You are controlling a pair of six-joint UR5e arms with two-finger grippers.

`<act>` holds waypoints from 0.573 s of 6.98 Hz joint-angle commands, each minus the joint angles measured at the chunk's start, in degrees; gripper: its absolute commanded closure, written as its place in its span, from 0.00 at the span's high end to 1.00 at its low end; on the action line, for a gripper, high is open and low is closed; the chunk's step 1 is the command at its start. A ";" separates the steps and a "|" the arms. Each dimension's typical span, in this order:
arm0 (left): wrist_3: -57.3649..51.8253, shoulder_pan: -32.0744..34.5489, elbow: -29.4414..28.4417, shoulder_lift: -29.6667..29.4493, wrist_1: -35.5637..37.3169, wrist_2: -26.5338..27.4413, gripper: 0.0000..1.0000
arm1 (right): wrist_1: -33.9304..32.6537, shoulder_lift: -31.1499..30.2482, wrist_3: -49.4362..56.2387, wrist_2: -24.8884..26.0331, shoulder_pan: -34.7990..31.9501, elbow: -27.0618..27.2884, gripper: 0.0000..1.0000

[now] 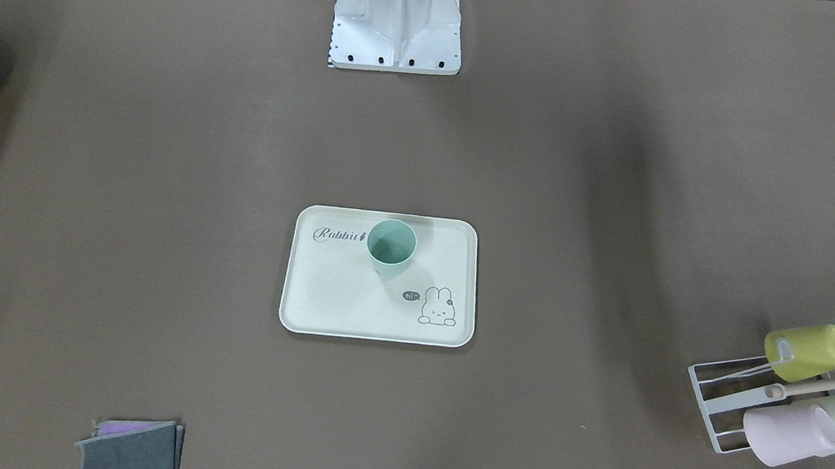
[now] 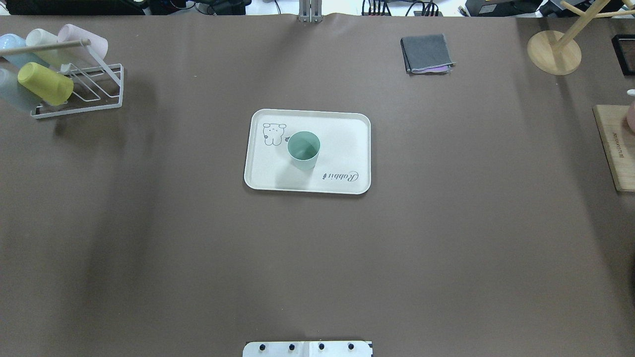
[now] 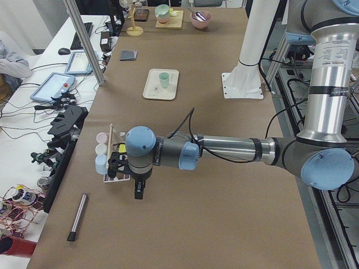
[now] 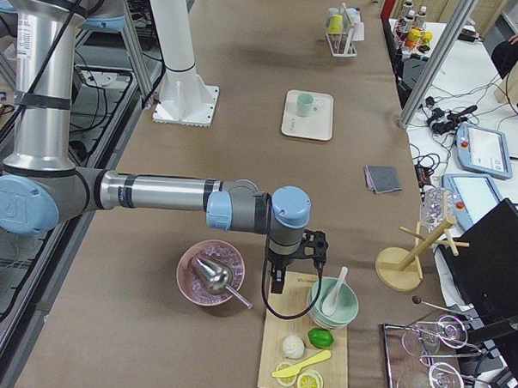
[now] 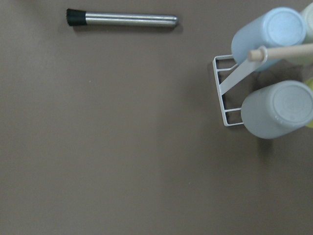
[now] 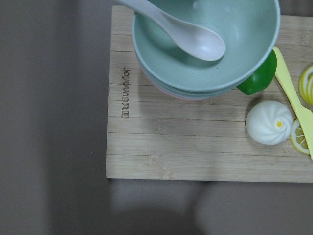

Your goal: Pick up and place green cup on tray

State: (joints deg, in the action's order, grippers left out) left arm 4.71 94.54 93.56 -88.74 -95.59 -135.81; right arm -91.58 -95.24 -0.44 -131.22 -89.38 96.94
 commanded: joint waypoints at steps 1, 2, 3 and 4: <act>-0.31 0.21 4.95 4.54 0.93 0.20 0.97 | 0.00 -0.04 0.00 0.00 0.00 0.10 1.00; 0.04 0.21 7.49 4.54 3.11 0.20 0.97 | 0.00 -0.13 0.00 0.00 0.00 0.18 1.00; -0.05 0.21 11.34 4.63 8.09 0.20 0.97 | 0.00 -0.13 0.00 0.00 0.00 0.18 1.00; -0.48 0.21 12.16 5.67 9.36 0.20 0.97 | 0.00 -0.04 0.00 0.00 0.00 0.10 1.00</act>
State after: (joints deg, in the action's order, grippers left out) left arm 4.54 94.74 103.57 -83.92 -88.96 -135.62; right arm -91.58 -95.33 -0.44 -131.22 -89.38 97.09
